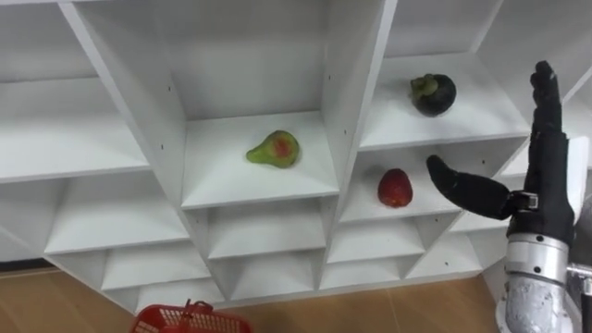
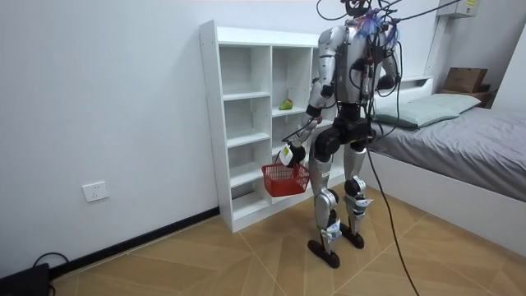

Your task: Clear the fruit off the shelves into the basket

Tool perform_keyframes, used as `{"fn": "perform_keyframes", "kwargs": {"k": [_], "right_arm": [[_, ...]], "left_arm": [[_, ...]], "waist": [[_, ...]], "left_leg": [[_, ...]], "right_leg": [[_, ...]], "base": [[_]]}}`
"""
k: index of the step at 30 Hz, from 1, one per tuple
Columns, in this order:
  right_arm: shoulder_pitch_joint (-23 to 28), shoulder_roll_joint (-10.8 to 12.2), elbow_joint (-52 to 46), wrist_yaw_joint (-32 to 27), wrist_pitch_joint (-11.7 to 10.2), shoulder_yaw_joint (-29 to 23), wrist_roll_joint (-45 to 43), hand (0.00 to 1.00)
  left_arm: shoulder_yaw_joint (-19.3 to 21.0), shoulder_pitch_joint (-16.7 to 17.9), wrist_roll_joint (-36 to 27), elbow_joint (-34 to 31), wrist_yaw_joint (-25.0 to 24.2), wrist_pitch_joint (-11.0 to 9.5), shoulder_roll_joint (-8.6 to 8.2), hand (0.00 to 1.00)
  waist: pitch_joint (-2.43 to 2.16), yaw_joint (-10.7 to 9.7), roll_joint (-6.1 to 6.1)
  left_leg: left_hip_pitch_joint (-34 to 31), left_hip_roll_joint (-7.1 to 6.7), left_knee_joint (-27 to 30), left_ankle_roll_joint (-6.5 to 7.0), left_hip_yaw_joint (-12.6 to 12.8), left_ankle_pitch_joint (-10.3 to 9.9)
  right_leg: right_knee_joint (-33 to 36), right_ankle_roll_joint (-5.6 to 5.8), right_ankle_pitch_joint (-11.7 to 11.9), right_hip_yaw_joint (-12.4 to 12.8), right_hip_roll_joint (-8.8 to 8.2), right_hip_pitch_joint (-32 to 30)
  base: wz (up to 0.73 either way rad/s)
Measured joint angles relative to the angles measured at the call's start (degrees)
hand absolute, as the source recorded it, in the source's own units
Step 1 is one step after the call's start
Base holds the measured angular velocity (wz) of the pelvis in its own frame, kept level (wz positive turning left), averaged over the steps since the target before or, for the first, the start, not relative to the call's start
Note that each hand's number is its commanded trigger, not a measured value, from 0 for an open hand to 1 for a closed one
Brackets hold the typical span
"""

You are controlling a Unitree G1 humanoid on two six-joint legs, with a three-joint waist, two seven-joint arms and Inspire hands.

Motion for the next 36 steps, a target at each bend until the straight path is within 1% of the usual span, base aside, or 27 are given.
{"fn": "perform_keyframes", "kwargs": {"k": [1,3,4,7,13,17,20,21,24,28,32,33,34,36], "right_arm": [[-0.6,-0.97,0.03,0.32,0.0,-0.01,0.75,0.0],[-1.26,-1.46,0.04,1.06,0.0,-0.1,1.55,0.0],[-1.34,-1.6,0.04,1.29,0.0,-0.12,1.87,0.0],[-1.46,-2.22,0.91,2.31,0.0,-0.68,2.69,0.0],[-4.05,-2.3,5.65,3.35,0.17,-4.03,5.09,0.0],[-5.67,-2.42,7.39,3.88,0.54,-4.49,8.09,0.0],[-6.13,-2.59,7.4,4.53,0.57,-4.6,9.66,0.0],[-6.51,-2.6,7.39,5.15,0.58,-4.63,10.53,0.0],[-7.61,-2.61,7.4,7.42,0.6,-4.7,10.94,0.0],[-8.7,-2.61,7.68,10.05,0.62,-5.26,11.23,0.0],[-9.31,-2.6,8.76,11.59,0.68,-5.61,11.58,0.0],[-9.82,-2.6,9.84,12.57,0.83,-5.62,11.58,0.0],[-9.94,-2.6,10.0,13.33,1.6,-5.64,11.57,0.0],[-9.98,-2.6,10.2,14.27,1.84,-5.65,11.58,0.0]], "left_arm": [[0.0,0.05,0.09,-0.67,0.02,0.04,0.25,1.0],[-0.04,0.13,0.15,-0.97,0.08,0.05,0.7,1.0],[-0.04,0.16,0.16,-1.04,0.15,0.05,0.82,1.0],[-0.04,0.52,0.51,-1.97,0.16,0.06,1.06,1.0],[-0.03,1.41,0.47,-3.65,0.05,0.07,1.2,1.0],[0.03,1.6,0.46,-3.66,-0.09,0.12,1.2,1.0],[0.08,1.8,0.47,-3.89,-0.73,0.95,1.29,1.0],[0.11,1.8,0.51,-4.05,-1.14,1.26,1.29,1.0],[0.22,1.82,0.64,-4.21,-2.37,1.3,1.29,1.0],[0.22,1.95,0.43,-4.3,-2.54,1.31,1.3,1.0],[0.21,2.17,0.43,-4.61,-2.52,1.34,1.28,1.0],[0.21,2.24,0.43,-4.61,-2.51,1.35,1.25,1.0],[0.21,2.26,0.45,-4.65,-2.49,1.35,1.25,1.0],[0.23,2.26,0.47,-4.73,-2.32,1.36,1.26,1.0]], "waist": [[0.05,0.18,-0.4],[-0.02,0.09,-0.9],[-0.11,0.14,-1.03],[-0.06,-0.05,-1.1],[0.03,0.02,-1.06],[0.04,-0.02,-1.15],[0.01,-0.01,-1.32],[0.0,-0.09,-1.39],[-0.01,-0.1,-1.43],[-0.01,-0.24,-1.44],[0.07,0.08,-1.53],[0.08,0.08,-1.55],[0.08,0.09,-1.54],[0.09,0.09,-1.53]], "left_leg": [[-0.03,-0.01,0.04,0.0,-0.3,0.0],[-0.01,0.0,0.09,-0.01,-0.68,0.0],[0.12,0.01,0.09,-0.01,-0.71,0.0],[0.12,-0.08,0.04,0.0,-0.74,0.0],[0.04,-0.06,-0.16,0.0,-0.84,0.01],[-0.01,-0.06,-0.13,-0.02,-0.85,0.02],[-0.05,-0.07,-0.11,-0.02,-0.94,0.02],[-0.07,-0.07,-0.06,-0.02,-1.14,0.02],[-0.02,-0.07,0.04,-0.02,-1.3,0.02],[0.07,-0.1,0.37,-0.01,-2.39,0.04],[0.34,-0.09,0.47,-0.03,-2.72,0.07],[0.44,-0.12,0.47,-0.03,-2.73,0.07],[0.44,-0.15,0.48,-0.03,-2.77,0.08],[0.43,-0.18,0.49,-0.01,-2.77,0.13]], "right_leg": [[-0.01,0.0,0.0,-0.23,-0.02,0.05],[-0.06,0.0,0.0,-0.66,-0.03,0.31],[-0.08,0.0,0.0,-0.82,-0.04,0.46],[-0.13,0.0,0.0,-1.45,-0.2,0.62],[-0.14,0.01,0.0,-1.48,-0.16,0.66],[-0.17,0.01,-0.01,-1.49,-0.15,0.64],[-0.22,0.01,-0.01,-1.56,-0.16,0.65],[-0.23,0.01,-0.01,-1.58,-0.16,0.65],[-0.24,0.01,-0.01,-1.73,-0.18,0.7],[-0.21,0.01,-0.01,-2.63,-0.29,1.11],[-0.35,0.01,-0.01,-3.02,-0.33,1.61],[-0.33,0.01,-0.01,-3.01,-0.36,1.66],[-0.31,0.01,-0.01,-3.02,-0.39,1.7],[-0.25,0.01,-0.01,-3.02,-0.42,1.72]], "base": [[0.1],[0.11],[0.07],[0.0],[0.0],[0.0],[0.0],[0.0],[0.02],[0.1],[0.07],[0.0],[0.0],[0.0]]}}
